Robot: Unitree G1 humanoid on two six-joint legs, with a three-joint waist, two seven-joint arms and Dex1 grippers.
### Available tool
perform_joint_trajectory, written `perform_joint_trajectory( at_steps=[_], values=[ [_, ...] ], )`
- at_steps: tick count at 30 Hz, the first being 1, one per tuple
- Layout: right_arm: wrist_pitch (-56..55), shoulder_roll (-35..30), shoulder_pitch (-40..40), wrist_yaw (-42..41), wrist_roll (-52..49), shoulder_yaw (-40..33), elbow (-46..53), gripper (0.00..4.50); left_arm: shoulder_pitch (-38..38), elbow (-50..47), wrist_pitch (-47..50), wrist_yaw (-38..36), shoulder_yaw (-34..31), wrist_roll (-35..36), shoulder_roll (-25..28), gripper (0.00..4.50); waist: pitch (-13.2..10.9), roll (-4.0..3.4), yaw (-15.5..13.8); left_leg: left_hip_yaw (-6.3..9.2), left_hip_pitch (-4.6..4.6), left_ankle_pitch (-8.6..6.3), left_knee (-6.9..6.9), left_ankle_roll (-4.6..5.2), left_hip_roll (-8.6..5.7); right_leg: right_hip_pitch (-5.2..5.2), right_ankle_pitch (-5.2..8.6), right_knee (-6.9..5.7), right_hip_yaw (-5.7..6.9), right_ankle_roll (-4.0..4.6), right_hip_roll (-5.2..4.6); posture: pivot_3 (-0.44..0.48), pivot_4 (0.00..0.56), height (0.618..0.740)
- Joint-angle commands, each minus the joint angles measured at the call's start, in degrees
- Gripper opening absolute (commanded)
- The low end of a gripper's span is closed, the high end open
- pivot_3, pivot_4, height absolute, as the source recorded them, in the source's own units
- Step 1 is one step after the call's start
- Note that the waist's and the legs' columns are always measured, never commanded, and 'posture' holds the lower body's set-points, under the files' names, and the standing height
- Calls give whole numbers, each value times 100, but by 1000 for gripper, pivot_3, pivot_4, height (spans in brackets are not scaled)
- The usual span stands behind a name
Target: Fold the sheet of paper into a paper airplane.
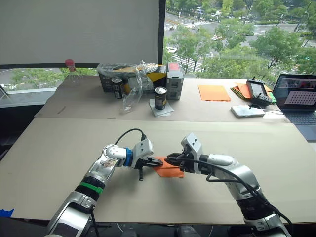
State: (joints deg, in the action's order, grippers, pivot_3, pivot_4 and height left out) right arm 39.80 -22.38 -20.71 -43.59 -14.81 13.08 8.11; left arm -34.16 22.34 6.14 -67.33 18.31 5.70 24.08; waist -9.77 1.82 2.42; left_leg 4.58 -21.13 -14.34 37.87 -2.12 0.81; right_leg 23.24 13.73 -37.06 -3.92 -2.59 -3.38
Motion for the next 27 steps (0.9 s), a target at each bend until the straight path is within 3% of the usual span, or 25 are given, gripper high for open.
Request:
perform_joint_trajectory(
  at_steps=[1, 11, 27],
  values=[
    [-178, 175, 46, 210, 27, 24, 103, 32, 33, 190, 15, -134, 197, -226, 41, 0, 0, 0, 8, 0, 1, 0, 0, 0, 0, 0, 0, 0, 0, -1, 1, 0, 150, 730],
    [-243, 190, 382, 522, 298, 78, 36, 32, -131, 467, -127, -175, 176, -294, -10, 0, 6, -6, 6, 2, 6, 0, 0, 0, 3, -5, 1, -1, 1, -2, 4, 0, 150, 730],
    [-1281, -772, 1532, 751, 570, -547, 767, 32, -147, 628, -255, -250, 207, -338, -58, 0, 23, -8, -21, 0, 8, -2, 0, 1, 1, -16, 29, 8, -1, -48, 1, 0, 150, 730]
  ],
)
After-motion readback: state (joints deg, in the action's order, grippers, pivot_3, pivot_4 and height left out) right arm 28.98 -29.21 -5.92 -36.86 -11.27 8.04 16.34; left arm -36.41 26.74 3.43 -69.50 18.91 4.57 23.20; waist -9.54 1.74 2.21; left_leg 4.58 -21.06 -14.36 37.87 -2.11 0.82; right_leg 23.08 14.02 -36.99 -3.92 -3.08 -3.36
